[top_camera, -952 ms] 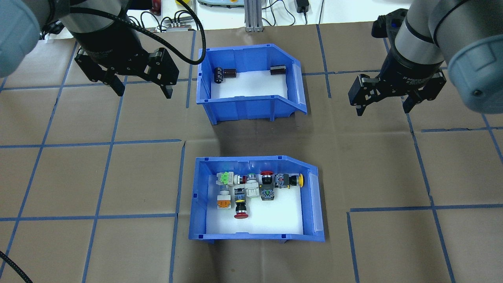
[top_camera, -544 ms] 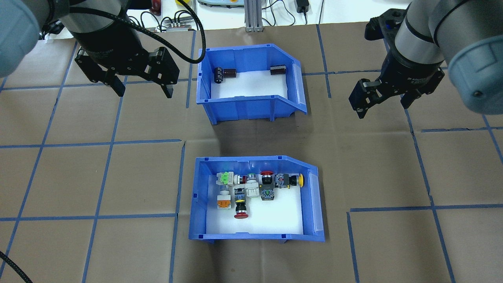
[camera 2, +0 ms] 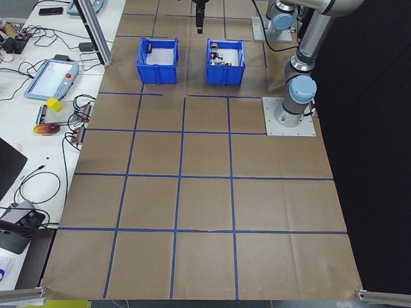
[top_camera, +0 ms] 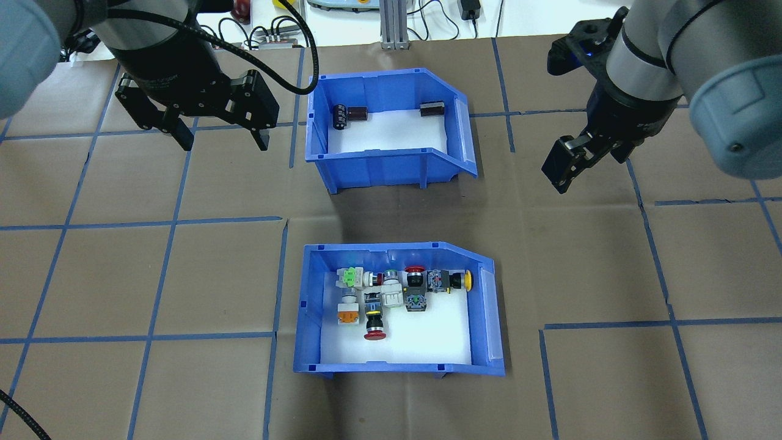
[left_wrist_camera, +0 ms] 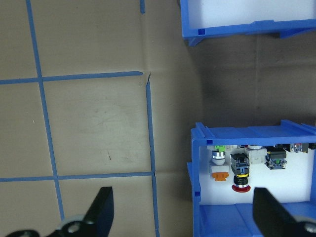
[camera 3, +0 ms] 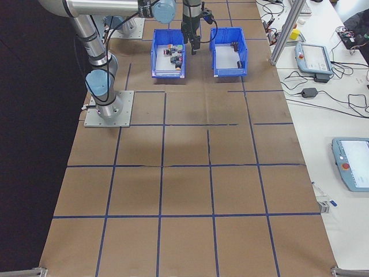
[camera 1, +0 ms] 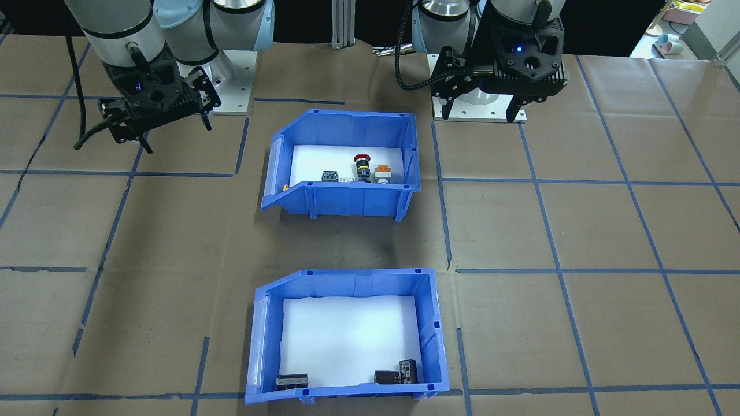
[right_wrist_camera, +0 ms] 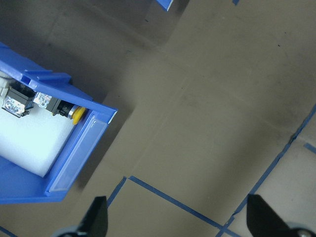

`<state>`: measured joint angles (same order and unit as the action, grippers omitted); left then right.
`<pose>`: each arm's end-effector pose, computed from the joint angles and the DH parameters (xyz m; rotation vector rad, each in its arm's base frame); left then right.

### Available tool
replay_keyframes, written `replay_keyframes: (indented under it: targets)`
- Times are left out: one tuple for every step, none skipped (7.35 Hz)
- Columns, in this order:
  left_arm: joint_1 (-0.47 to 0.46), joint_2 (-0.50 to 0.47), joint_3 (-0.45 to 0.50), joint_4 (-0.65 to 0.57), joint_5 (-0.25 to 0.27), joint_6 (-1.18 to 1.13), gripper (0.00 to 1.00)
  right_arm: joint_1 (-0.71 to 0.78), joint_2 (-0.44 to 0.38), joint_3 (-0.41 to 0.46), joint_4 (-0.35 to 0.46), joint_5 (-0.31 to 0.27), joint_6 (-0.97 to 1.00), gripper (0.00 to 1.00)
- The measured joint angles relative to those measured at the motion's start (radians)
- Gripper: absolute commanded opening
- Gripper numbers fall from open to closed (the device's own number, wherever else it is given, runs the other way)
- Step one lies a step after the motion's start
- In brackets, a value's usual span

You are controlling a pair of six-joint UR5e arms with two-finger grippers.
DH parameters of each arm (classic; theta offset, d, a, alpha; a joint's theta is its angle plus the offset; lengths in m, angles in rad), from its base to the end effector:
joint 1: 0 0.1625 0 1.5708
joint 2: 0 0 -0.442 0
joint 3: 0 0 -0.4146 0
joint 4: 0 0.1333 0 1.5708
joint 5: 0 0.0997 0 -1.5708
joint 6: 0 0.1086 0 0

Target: Place button box in front

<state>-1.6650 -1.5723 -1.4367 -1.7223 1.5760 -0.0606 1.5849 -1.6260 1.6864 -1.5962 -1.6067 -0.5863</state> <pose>-0.1801 -0.4945 0.5488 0.0527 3.1344 0.0289 0.1362 -0.4834 0.4668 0.9225 -2.9766 -0.0681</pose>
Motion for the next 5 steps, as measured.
replay_keyframes:
  targets:
    - [0.012,0.004,-0.011,-0.002,0.001,-0.029,0.99,0.004,0.027,-0.006,-0.01,-0.001,-0.107,1.0]
    - [0.021,0.023,-0.032,-0.009,0.003,-0.092,0.99,0.007,0.052,-0.017,-0.024,-0.001,-0.207,1.0]
    - [0.024,0.058,-0.064,-0.025,0.004,-0.175,0.99,0.01,0.085,-0.038,-0.044,0.0,-0.315,1.0]
    - [0.025,0.095,-0.113,-0.042,0.002,-0.244,0.99,0.02,0.131,-0.078,-0.054,0.001,-0.409,1.0]
    - [0.026,0.13,-0.162,-0.049,-0.005,-0.287,0.99,0.042,0.186,-0.133,-0.058,0.001,-0.471,1.0]
